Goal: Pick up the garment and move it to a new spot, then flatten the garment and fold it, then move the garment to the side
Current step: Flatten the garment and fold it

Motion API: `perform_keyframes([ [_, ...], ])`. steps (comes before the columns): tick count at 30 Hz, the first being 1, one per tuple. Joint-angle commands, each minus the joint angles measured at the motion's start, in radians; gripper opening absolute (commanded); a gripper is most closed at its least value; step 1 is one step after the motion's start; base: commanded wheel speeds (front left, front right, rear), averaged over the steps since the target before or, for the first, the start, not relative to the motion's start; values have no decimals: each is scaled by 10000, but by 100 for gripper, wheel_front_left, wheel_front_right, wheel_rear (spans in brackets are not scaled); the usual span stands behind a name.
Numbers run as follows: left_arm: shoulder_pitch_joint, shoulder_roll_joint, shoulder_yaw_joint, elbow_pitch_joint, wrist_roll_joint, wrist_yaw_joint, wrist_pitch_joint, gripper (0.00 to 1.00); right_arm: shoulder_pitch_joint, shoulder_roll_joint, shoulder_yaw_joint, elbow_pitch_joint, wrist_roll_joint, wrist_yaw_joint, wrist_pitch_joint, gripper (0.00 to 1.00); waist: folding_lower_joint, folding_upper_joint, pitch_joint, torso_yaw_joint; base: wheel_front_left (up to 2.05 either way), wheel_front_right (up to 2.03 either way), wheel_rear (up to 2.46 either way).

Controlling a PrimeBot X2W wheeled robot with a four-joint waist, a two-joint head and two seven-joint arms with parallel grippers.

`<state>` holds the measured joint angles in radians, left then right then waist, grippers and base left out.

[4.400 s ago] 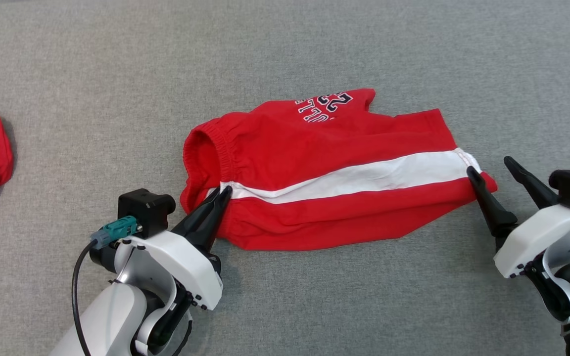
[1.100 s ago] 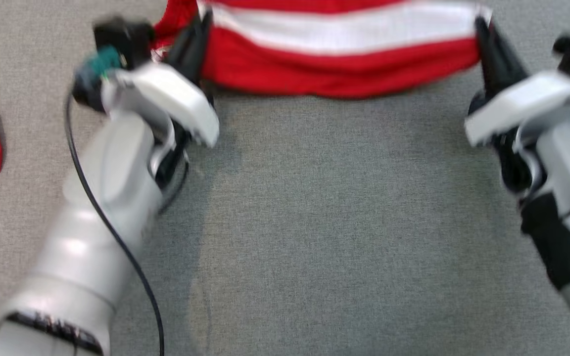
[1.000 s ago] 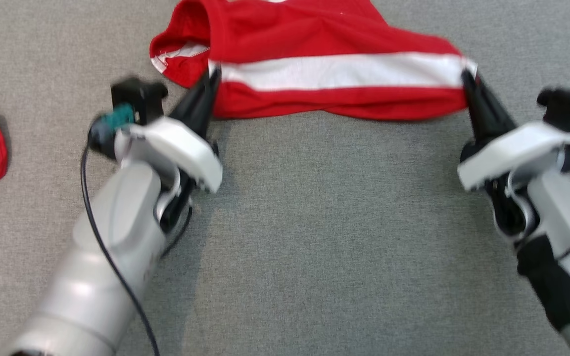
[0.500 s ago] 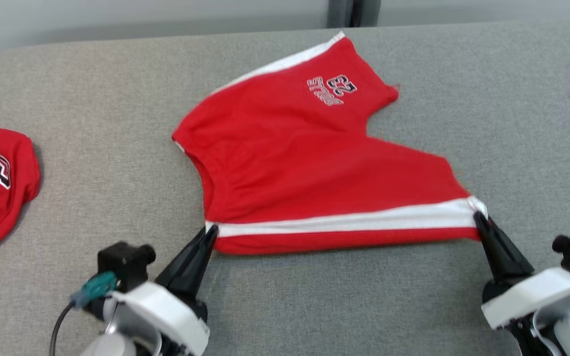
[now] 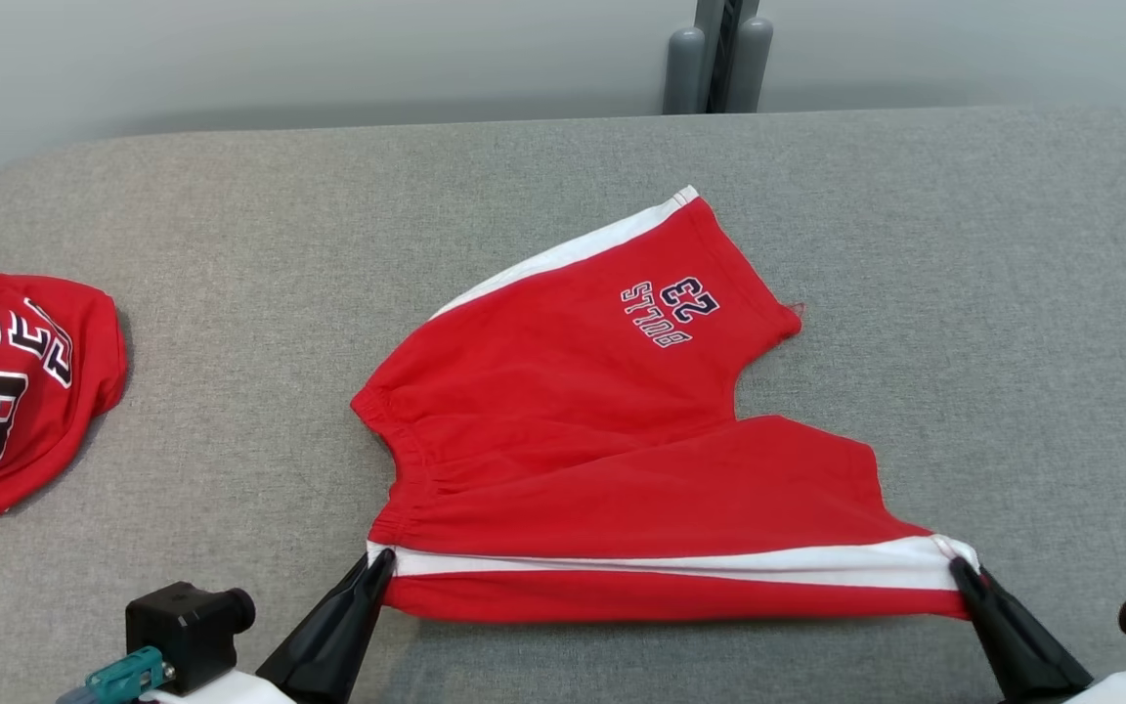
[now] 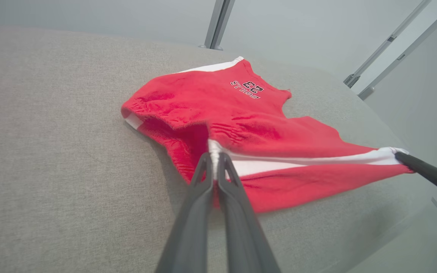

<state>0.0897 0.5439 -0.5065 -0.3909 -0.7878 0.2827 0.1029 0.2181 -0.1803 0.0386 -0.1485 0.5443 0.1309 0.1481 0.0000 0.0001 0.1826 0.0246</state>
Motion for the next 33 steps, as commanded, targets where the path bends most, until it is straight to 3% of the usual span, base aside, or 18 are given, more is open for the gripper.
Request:
perform_keyframes([
  [1,42,37,84,-102,-77,56,25,0,92,101,-255,-313,-154,-2,222,0,0,-1,5,-4,0,0,0],
  [8,-577,-32,150,-64,-217,-207,123,0,-770,386,-806,-1025,-469,-2,639,0,0,-1,302,-27,0,0,0],
  [13,-1658,-218,284,325,-322,-567,204,0,-2743,-39,-640,-649,-573,-2,809,0,0,-1,962,81,0,0,0],
  [24,-4116,-1080,424,2038,-752,-1563,62,0,-7896,-1595,1136,1888,-296,-1,1180,0,0,-1,2837,1073,0,0,0],
  [33,-5180,-1931,151,3294,-907,-2299,-406,0,-10727,-2259,2762,4713,203,-1,572,0,0,-1,3737,2001,0,0,0],
])
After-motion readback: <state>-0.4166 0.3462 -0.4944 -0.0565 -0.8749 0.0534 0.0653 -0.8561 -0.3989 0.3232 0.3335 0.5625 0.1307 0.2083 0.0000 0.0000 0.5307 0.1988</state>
